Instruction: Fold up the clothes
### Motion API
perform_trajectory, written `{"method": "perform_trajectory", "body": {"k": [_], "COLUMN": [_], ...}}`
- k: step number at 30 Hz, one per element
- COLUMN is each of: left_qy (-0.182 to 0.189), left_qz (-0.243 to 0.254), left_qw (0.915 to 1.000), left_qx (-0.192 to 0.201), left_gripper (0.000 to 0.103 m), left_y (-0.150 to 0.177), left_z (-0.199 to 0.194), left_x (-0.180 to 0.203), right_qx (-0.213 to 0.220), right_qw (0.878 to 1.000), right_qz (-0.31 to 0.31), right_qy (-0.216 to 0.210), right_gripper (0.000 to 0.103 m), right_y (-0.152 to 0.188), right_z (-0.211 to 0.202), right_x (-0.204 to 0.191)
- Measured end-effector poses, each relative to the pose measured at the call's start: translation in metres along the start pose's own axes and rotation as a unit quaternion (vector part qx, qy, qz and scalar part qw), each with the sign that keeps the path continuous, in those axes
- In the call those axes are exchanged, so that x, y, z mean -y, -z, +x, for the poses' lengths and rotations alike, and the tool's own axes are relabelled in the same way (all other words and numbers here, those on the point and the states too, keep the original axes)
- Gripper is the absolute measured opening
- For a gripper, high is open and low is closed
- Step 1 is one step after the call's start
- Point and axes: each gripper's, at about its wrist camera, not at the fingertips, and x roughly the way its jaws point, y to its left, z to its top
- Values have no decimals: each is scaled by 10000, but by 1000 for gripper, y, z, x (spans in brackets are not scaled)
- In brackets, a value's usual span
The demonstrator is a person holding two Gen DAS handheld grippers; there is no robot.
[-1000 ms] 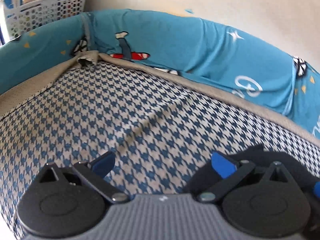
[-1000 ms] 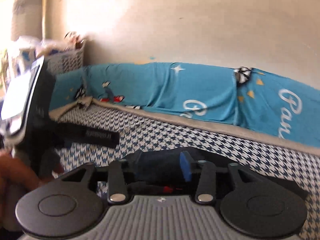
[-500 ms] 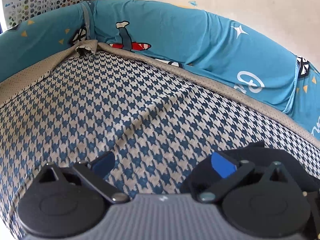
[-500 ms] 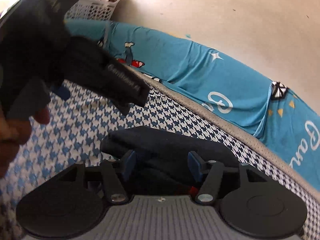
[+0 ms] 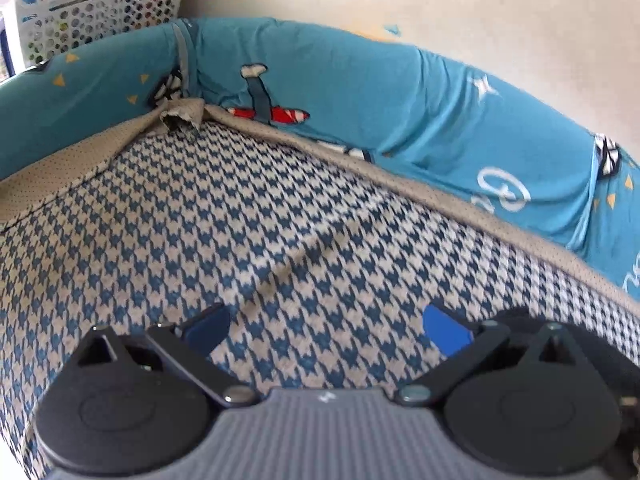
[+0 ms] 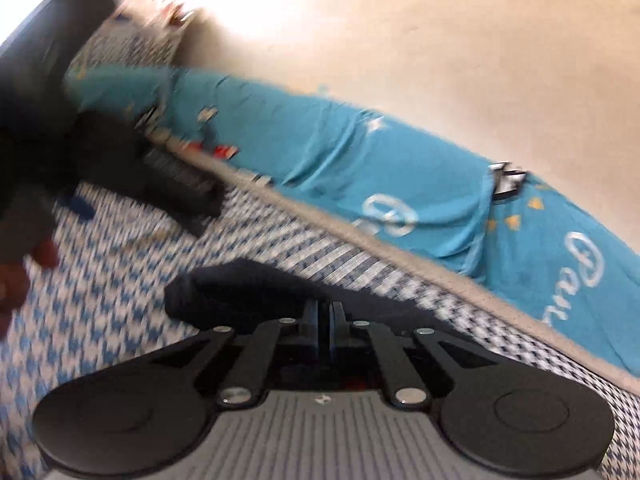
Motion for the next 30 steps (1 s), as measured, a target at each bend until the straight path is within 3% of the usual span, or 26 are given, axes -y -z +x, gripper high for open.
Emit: {"method": "perform_trajectory", "body": {"k": [3,7,12,15,23,30], "left_qy": [-20,104,566,888,1548,2013], "left_qz": [-91,78,466,766,1717,2429], "left_qw": [9999,9998,9965,9922,9717,9477], "left_qx": [69,-154,-392,-426,-478,-492], "left_gripper": [103,103,103,103,103,103], "left_y": [-3,3,17,27,70,104], "left_z": [-1,5,9,5,-5,-14], "left_x": [-3,6,28,44,87,120], "right_qx": [128,298,338,141,-912,-229], "right_qw": [9989,9941,9872,9845,9787,9673], "right_qz": [401,934,1347,1437,1414,2325], "right_qy": [195,454,783,995,1172,986], "right_gripper": [4,4,4,4,4,13], "right_y": [-6,-14,-10,0,34,33], "right_z": [-15,-36,-69,-80,-76,-110], "right_x": [19,45,71,83,104,135]}}
